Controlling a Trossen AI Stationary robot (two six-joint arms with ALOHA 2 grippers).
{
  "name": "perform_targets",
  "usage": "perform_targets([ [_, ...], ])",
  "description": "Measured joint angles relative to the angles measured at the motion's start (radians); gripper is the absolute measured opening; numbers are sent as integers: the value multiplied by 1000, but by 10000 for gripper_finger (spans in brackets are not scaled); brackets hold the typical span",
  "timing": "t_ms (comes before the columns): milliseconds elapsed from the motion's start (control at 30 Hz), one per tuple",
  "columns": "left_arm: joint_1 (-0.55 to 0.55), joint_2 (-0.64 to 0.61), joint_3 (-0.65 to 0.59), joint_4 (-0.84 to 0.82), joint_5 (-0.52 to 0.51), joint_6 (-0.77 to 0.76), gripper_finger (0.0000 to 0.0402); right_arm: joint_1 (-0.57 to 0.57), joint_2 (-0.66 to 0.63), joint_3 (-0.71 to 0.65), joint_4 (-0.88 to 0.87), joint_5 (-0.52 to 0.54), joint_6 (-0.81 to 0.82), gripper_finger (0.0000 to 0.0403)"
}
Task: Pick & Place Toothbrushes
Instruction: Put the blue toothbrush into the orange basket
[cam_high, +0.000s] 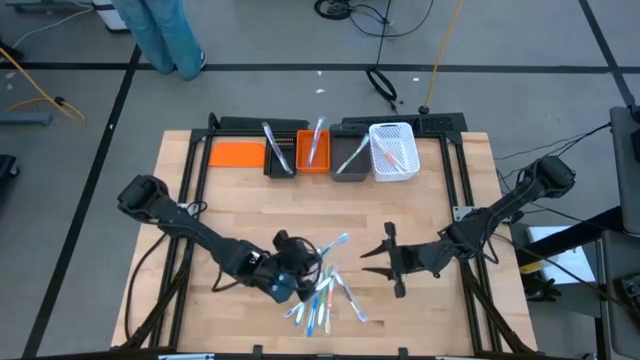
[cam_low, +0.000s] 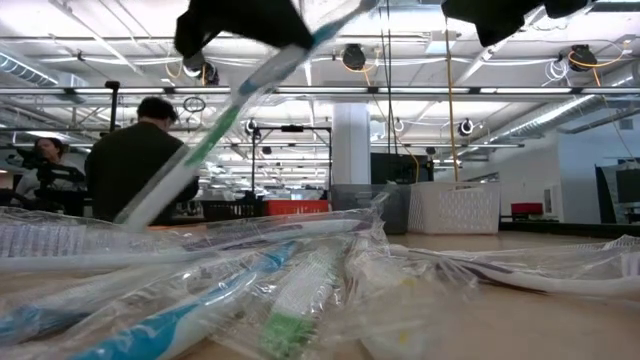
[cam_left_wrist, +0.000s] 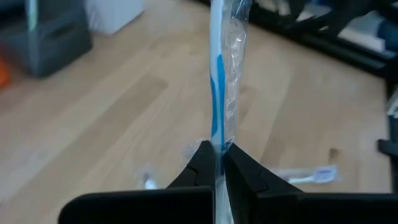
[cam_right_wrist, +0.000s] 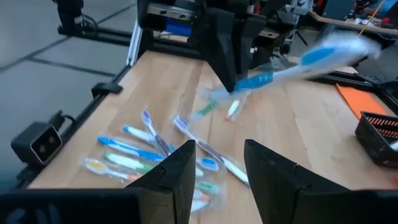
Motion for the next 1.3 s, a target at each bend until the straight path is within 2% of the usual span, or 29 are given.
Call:
perform_targets([
  [267,6,0,0,128,-8,143,5,-9,75,0,140,-1,20,132],
  [533,7,-1,0,131,-8,157,5,-80,184,0,338,-13,29,132],
  [667,7,-1,0,131,-8,153,13,-138,247,0,467,-169,71,132],
  [733,7,2,0,131,-7,153,14,-161,276,0,537,-214,73,132],
  [867,1,8,0,129,-6,152,5,-207,309,0,523,-222,101,132],
  [1067,-3,8,0,133,2,152,13,-251,313,0,605,-428,135,132],
  [1167,-3,8,0,134,0,152,5,-250,313,0,624,-437,107,132],
  [1300,-3,8,0,132,-2,145,14,-257,313,0,626,-443,102,132],
])
